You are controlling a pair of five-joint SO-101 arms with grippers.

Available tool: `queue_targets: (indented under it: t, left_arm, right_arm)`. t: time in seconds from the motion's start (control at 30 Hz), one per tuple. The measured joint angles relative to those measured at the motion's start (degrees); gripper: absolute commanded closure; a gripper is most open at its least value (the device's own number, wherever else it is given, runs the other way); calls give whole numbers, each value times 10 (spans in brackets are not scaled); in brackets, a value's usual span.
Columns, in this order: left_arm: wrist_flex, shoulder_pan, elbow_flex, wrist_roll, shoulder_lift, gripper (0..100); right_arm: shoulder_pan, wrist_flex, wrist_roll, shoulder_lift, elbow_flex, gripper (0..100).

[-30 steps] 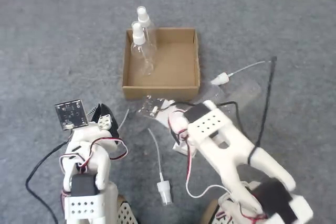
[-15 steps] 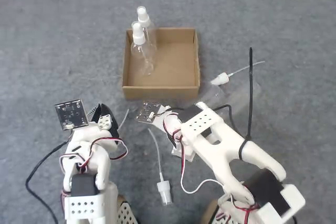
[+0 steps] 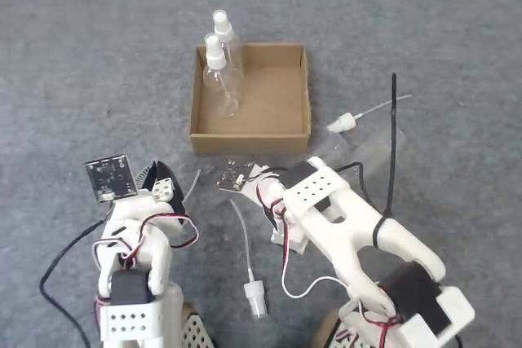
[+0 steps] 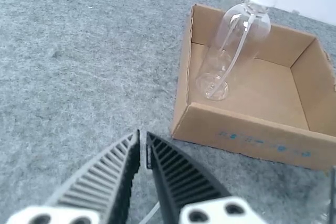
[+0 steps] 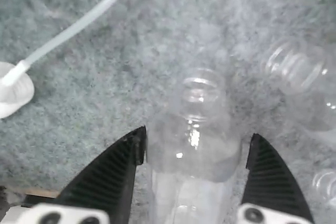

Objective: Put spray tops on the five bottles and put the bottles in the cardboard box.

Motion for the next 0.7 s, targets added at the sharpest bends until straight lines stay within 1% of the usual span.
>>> queue_targets:
  t: [0.1,0.3,0.47,0.53,0.7]
  left_arm:
    - [0,0,0,0,0,988]
    - [0,0,0,0,0,988]
    - [0,0,0,0,0,988]
    - [0,0,0,0,0,988]
    - [0,0,0,0,0,988]
  right_arm:
    - [-1,0,0,0,0,762]
    - [-1,2,0,0,-4,907]
    - [-1,4,0,0,-25,988]
    - [-1,5,0,0,-32,991]
    - [-1,53,0,0,-78,991]
